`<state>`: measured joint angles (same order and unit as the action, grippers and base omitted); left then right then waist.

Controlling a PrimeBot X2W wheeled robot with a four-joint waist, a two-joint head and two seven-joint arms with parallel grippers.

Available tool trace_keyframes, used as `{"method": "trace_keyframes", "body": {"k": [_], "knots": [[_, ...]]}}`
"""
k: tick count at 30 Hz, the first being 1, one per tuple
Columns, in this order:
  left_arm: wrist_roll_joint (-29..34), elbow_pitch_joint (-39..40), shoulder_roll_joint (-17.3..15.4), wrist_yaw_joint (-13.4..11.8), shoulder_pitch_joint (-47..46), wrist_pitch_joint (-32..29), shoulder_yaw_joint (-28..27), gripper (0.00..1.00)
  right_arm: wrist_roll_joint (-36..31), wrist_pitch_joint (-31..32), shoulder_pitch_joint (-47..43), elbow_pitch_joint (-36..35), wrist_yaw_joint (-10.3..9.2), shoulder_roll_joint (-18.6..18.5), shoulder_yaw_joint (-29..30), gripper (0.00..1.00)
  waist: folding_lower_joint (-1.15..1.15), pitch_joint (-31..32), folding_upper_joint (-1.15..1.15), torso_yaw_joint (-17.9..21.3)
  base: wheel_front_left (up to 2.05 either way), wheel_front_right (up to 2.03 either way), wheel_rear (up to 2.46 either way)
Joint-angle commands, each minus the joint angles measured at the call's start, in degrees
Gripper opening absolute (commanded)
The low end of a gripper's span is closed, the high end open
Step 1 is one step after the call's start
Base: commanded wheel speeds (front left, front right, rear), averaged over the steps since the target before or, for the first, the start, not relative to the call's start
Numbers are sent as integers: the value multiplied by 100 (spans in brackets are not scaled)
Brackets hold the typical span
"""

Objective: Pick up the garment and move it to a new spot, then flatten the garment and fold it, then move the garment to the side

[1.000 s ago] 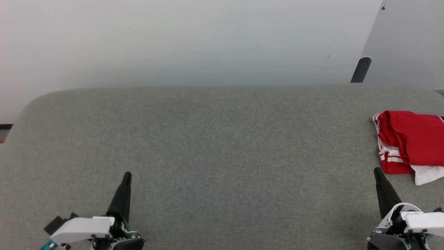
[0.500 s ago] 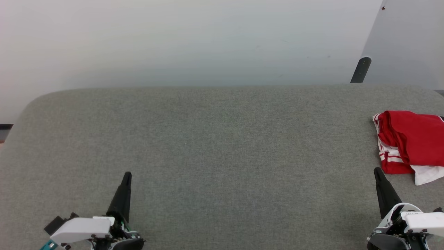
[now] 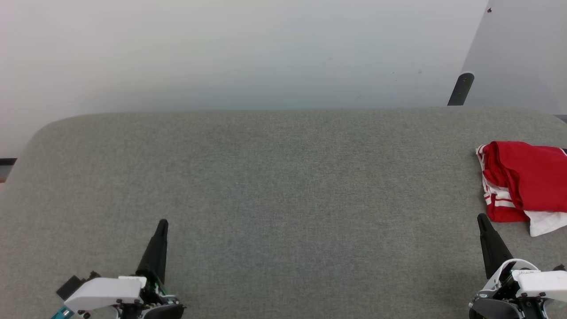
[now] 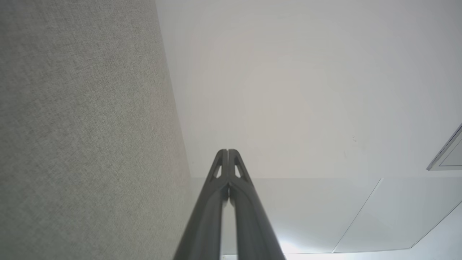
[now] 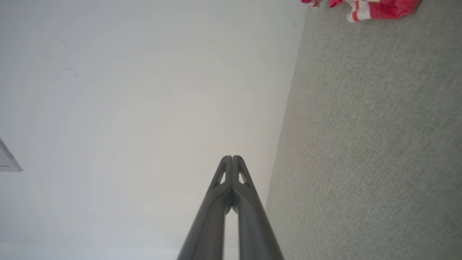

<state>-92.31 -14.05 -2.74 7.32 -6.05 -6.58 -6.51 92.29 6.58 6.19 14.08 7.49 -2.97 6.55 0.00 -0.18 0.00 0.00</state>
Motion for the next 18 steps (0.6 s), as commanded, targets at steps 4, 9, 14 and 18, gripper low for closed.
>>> {"method": "trace_keyframes", "body": {"k": [4,9,14,18], "knots": [[-19,-3,-3,35,-54,-12,-9,0,24,10,19,-2,-1,19,0,0,0,0,0,0,0,0,0],[-19,-3,-4,35,-54,-12,-9,0,24,10,19,-2,-1,19,0,0,0,0,0,0,0,0,0],[-20,-3,-4,35,-54,-12,-9,0,24,10,19,-2,-1,19,0,0,0,0,0,0,0,0,0],[-20,-3,-4,35,-54,-12,-9,0,24,10,19,-2,0,19,0,0,0,0,0,0,0,0,0]]}}
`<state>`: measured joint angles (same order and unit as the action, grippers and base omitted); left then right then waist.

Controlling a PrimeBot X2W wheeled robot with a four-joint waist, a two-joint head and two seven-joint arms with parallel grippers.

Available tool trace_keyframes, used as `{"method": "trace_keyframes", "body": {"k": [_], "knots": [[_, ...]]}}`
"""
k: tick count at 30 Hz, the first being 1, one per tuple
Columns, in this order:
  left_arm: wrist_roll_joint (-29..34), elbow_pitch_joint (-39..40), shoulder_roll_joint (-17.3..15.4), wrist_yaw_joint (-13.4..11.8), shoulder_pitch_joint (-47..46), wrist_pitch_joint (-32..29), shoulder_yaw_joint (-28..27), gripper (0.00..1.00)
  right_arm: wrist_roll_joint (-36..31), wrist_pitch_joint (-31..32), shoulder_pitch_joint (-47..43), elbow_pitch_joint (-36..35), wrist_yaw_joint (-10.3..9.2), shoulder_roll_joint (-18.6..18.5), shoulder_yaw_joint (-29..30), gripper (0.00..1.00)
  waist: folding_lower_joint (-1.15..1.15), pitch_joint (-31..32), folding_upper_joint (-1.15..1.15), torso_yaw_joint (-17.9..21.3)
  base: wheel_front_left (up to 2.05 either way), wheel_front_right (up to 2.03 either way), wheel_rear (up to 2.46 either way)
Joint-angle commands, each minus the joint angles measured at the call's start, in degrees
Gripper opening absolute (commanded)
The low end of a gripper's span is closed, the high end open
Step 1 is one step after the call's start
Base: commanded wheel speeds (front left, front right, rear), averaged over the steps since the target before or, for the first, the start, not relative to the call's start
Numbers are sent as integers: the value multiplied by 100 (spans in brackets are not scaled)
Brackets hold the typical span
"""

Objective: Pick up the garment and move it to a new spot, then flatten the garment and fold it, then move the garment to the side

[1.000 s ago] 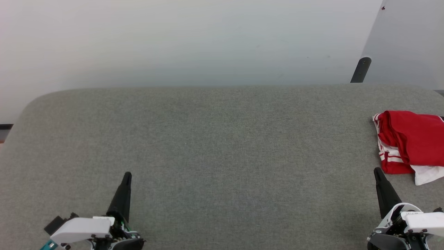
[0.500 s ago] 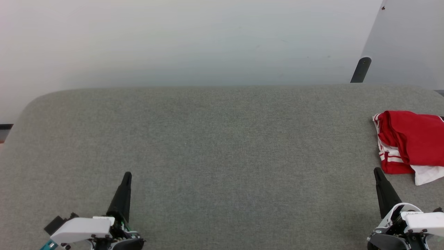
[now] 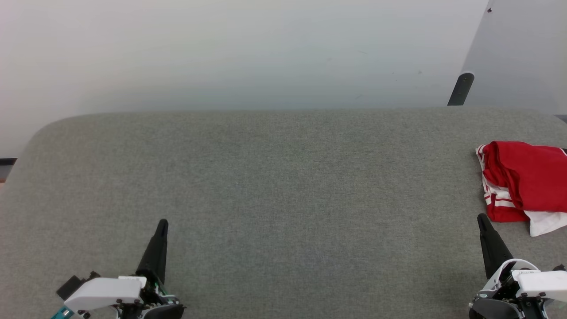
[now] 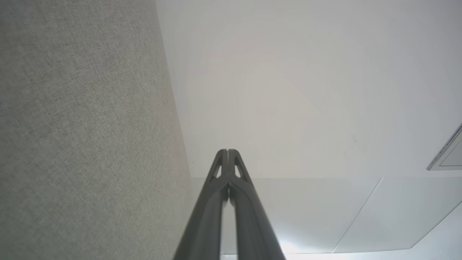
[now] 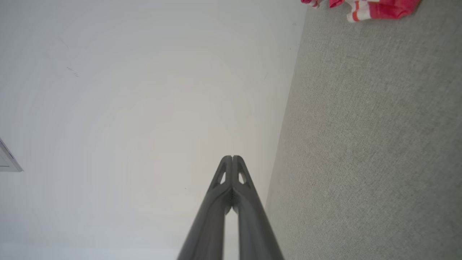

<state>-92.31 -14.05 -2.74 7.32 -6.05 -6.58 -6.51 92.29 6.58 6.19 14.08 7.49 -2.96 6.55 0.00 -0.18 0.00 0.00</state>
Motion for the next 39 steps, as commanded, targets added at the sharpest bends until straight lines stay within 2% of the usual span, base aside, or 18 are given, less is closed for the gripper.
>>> {"method": "trace_keyframes", "body": {"k": [1,39], "knots": [[-20,-3,-4,35,-54,-12,-9,0,24,10,19,-2,-1,18,0,0,0,0,0,0,0,0,0],[-20,-3,-4,35,-54,-11,-8,0,24,9,19,-2,0,18,-1,0,0,0,0,0,0,0,0]]}}
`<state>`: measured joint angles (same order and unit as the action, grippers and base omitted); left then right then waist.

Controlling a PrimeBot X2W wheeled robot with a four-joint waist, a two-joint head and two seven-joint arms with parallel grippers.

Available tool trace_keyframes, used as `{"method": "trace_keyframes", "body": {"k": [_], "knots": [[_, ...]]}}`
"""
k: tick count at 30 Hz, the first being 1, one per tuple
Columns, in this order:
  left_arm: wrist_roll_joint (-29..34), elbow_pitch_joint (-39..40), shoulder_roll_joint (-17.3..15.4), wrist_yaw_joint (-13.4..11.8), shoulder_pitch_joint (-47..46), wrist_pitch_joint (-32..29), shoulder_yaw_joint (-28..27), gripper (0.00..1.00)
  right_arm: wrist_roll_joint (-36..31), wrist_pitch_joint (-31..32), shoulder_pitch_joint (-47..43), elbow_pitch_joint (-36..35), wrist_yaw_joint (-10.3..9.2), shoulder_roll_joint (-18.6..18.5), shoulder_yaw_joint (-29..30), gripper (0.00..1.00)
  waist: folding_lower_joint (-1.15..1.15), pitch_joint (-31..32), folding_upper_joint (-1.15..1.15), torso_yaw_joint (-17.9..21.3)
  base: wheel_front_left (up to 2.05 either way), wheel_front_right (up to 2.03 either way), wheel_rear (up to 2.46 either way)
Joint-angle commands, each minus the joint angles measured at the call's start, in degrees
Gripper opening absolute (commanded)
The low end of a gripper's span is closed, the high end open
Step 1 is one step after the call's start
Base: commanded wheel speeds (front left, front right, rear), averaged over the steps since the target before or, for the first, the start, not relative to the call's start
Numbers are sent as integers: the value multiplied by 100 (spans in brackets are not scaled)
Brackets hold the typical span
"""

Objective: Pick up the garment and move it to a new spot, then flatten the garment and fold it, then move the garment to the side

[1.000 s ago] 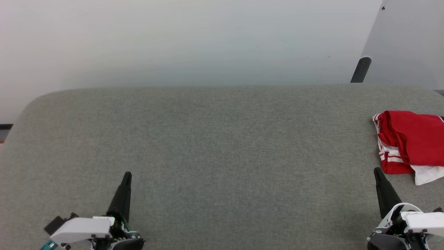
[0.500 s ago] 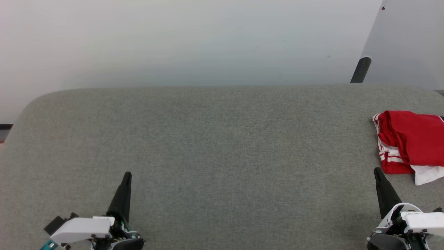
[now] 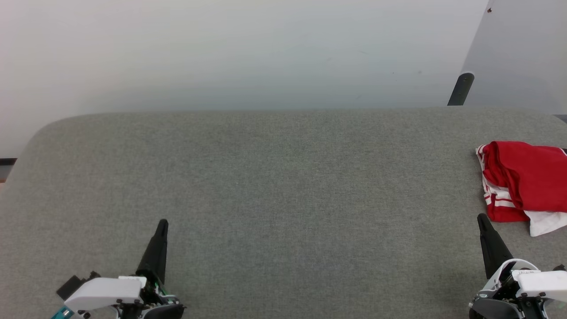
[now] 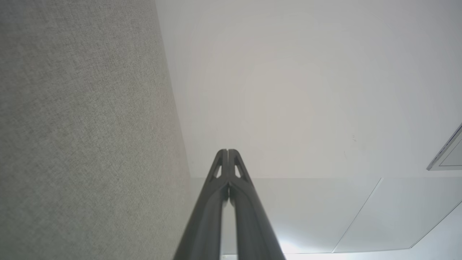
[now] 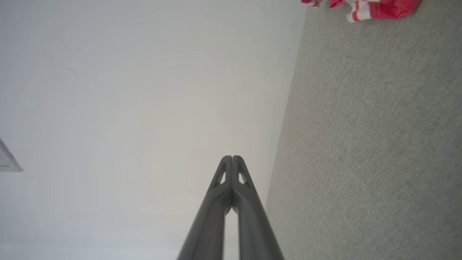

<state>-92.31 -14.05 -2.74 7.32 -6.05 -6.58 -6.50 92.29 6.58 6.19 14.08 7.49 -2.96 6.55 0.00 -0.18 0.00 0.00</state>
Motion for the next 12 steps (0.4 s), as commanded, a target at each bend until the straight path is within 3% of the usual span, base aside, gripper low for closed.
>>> {"method": "trace_keyframes", "body": {"k": [1,12], "knots": [[-20,-3,-4,35,-54,-11,-8,0,24,9,19,-2,-1,18,-1,0,0,0,0,0,0,0,0],[-20,-2,-4,35,-54,-11,-8,0,24,9,19,-1,0,18,-1,0,0,0,0,0,0,0,0]]}}
